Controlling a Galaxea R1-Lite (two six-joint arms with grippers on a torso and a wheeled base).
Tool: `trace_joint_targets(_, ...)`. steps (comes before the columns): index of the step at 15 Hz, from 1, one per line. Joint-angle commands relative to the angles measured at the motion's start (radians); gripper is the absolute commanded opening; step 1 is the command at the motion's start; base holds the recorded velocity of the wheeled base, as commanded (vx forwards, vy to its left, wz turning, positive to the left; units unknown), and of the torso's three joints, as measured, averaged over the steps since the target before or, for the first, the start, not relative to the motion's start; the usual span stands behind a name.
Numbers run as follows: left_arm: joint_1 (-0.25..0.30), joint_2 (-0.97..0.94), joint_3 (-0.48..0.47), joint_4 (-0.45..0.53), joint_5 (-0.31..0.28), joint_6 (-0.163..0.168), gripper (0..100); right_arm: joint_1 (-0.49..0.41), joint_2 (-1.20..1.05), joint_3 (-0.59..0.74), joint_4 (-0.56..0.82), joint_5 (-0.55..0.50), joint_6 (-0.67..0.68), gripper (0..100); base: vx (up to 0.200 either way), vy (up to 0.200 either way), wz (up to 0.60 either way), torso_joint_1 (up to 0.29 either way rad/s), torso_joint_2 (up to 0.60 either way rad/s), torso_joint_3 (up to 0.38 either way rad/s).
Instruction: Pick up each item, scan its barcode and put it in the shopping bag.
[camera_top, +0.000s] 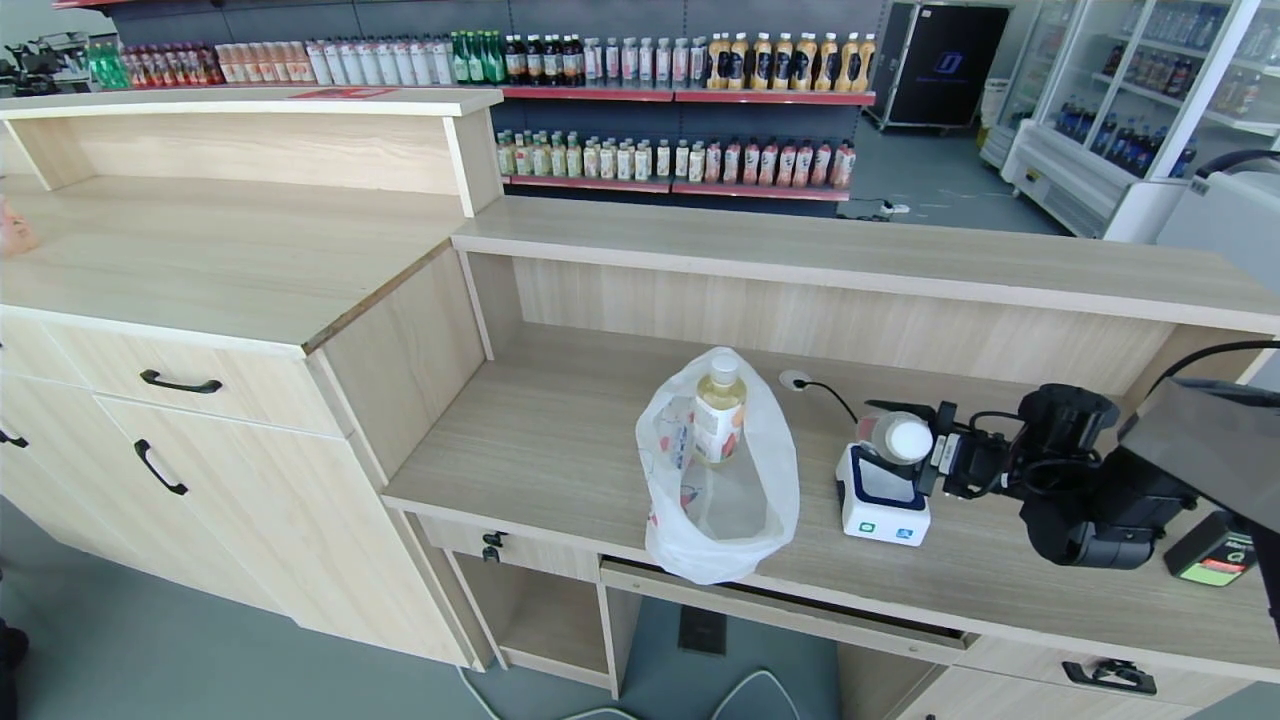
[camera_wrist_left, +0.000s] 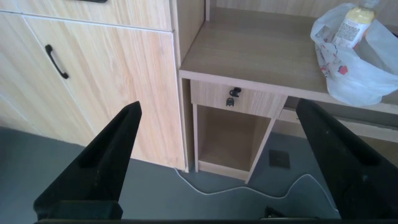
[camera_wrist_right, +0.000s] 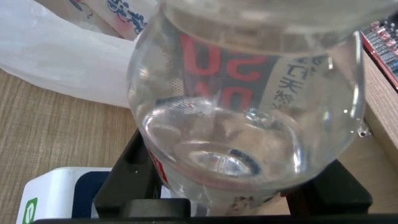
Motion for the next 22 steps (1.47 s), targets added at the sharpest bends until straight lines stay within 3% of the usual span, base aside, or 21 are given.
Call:
trace_joint_targets(1,0.0,0.0,0.0,0.0,0.0,0.0,100,-0.011,-0.022,0.026,0.001,0.0,0.001,0,0.0,0.0,0.0,0.0,0.0,0.0)
trace_joint_targets(3,0.0,0.0,0.0,0.0,0.0,0.0,100,-0.04,-0.076,0.057,0.007,0.0,0.047,0,0.0,0.0,0.0,0.0,0.0,0.0)
trace_joint_targets(7,0.0,0.0,0.0,0.0,0.0,0.0,100,-0.051,-0.475,0.169,0.082,-0.009,0.507,0,0.0,0.0,0.0,0.0,0.0,0.0)
trace_joint_targets(10,0.0,0.0,0.0,0.0,0.0,0.0,100,-0.13,-0.644,0.246,0.122,-0.063,0.774,0,0.0,0.0,0.0,0.0,0.0,0.0)
trace_joint_targets(14,0.0,0.0,0.0,0.0,0.0,0.0,100,-0.117,-0.752,0.224,0.444,-0.665,1.058,0,0.0,0.0,0.0,0.0,0.0,0.0)
trace_joint_targets(18,0.0,0.0,0.0,0.0,0.0,0.0,100,-0.015,-0.798,0.333,0.45,-1.053,1.029,0,0.0,0.0,0.0,0.0,0.0,0.0)
trace_joint_targets(19,0.0,0.0,0.0,0.0,0.0,0.0,100,0.0,-0.798,0.335,0.45,-1.104,1.001,0,0.0,0.0,0.0,0.0,0.0,0.0)
trace_joint_targets(22,0.0,0.0,0.0,0.0,0.0,0.0,100,0.02,-0.814,0.342,0.45,-1.118,0.881,0,0.0,0.0,0.0,0.0,0.0,0.0)
